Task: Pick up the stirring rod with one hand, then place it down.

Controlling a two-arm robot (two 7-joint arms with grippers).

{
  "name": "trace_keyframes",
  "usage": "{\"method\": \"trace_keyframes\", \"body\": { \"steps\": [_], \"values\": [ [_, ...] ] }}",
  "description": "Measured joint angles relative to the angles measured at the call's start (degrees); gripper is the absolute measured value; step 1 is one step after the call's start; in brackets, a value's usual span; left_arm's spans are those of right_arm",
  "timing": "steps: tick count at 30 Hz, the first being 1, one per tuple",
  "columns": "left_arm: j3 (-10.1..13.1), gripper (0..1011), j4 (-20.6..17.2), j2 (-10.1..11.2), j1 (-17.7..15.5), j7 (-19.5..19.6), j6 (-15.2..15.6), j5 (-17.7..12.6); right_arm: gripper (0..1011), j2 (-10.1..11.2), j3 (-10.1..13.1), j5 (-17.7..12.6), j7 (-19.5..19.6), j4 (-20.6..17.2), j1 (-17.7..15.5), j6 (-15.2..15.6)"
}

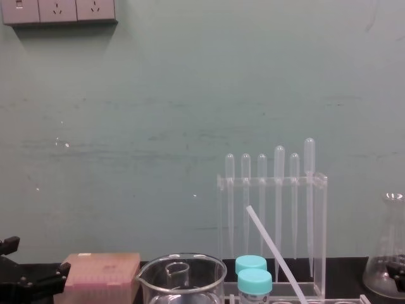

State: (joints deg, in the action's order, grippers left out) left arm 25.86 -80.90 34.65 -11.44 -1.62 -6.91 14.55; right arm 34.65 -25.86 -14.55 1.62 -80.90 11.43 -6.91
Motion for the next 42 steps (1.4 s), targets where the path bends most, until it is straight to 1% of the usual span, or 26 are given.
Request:
{"method": "trace_keyframes", "body": {
  "steps": [12,15,16,17,19,20,24,25,27,28,30,31,33,34,37,39,42],
  "values": [
    [0.0,1000,0.0,0.0,0.0,0.0,0.0,0.0,1003,0.0,0.01,0.0,0.0,0.0,-0.01,0.0],
    [0.0,1000,0.0,0.0,0.0,0.0,0.0,0.0,1003,-0.29,0.69,-1.54,-1.81,0.01,-0.15,0.41],
    [0.0,1000,0.0,0.0,0.0,0.0,0.0,0.0,1003,-0.41,0.94,-2.33,-2.64,0.01,-0.18,0.65],
    [0.0,1000,0.0,0.0,0.0,0.0,0.0,0.0,1003,-0.75,1.67,-4.48,-4.59,-0.04,-0.19,1.42],
    [0.0,1000,0.0,0.0,0.01,0.0,0.0,0.0,1003,-1.17,2.41,-7.31,-7.09,-0.34,-0.05,2.61],
    [0.0,1000,0.0,0.0,0.0,0.0,0.0,0.0,1003,-1.59,3.05,-9.8,-9.6,-0.7,0.23,3.71],
    [0.0,1000,0.0,0.0,0.0,0.0,0.0,0.0,1003,-2.38,4.01,-14.2,-14.32,-1.53,1.0,5.73],
    [0.0,1000,0.0,0.0,0.01,0.0,0.0,0.0,1003,-2.83,4.3,-16.18,-16.84,-2.08,1.53,6.66],
    [0.0,1000,0.0,0.0,0.0,0.0,0.0,0.0,1003,-3.25,4.37,-17.84,-19.28,-2.63,2.07,7.51],
    [0.0,1000,0.0,0.0,0.0,0.0,0.0,0.0,1003,-3.69,4.32,-18.96,-21.38,-3.23,2.72,8.15],
    [0.0,1000,0.0,0.0,0.0,0.0,0.0,0.0,1003,-4.15,3.84,-19.73,-24.16,-3.87,3.47,8.71],
    [0.0,1000,0.0,0.0,0.0,0.0,0.0,0.0,1003,-4.15,3.84,-19.73,-24.16,-3.87,3.47,8.71],
    [0.0,1000,0.0,0.0,0.0,0.0,0.0,0.0,1003,-4.8,2.74,-19.81,-27.45,-4.25,4.7,9.05],
    [0.0,1000,0.0,0.0,0.0,0.0,0.0,0.0,1003,-4.8,2.74,-19.81,-27.45,-4.25,4.7,9.05],
    [0.0,1000,0.0,0.0,0.0,0.0,0.0,0.0,1003,-5.74,0.98,-18.54,-30.03,-3.55,6.5,9.18],
    [0.0,1000,0.0,0.0,0.0,0.0,0.0,0.0,1003,-6.42,0.04,-17.6,-30.78,-2.45,7.65,9.38],
    [0.0,1000,0.0,0.0,0.0,0.0,0.0,0.0,1003,-7.23,-0.67,-16.7,-30.9,-1.27,8.74,9.72]
  ]
}}
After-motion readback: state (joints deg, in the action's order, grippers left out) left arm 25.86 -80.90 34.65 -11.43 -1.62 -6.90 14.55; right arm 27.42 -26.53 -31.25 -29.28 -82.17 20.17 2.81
